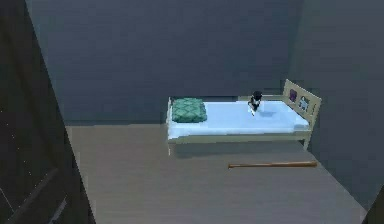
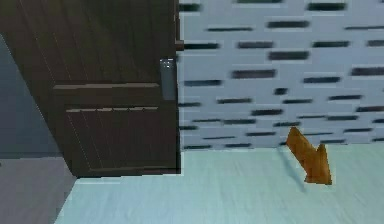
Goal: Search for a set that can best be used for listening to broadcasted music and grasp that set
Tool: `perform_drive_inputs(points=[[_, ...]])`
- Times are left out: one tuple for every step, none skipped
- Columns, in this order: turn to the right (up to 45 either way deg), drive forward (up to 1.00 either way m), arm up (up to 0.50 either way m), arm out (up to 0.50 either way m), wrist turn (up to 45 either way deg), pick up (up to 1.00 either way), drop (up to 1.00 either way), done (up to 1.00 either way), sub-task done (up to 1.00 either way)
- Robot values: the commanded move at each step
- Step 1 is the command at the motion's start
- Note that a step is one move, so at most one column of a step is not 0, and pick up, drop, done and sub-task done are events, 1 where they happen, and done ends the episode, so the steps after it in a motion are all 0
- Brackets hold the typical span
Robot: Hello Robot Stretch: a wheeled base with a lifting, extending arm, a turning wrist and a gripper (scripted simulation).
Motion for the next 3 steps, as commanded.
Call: perform_drive_inputs(points=[[3.0, 0.00, 0.00, 0.00, 0.0, 0.00, 0.00, 0.00, 0.00], [0.0, 0.15, 0.00, 0.00, 0.0, 0.00, 0.00, 0.00, 0.00], [-21.0, 0.00, 0.00, 0.00, 0.0, 0.00, 0.00, 0.00, 0.00]])
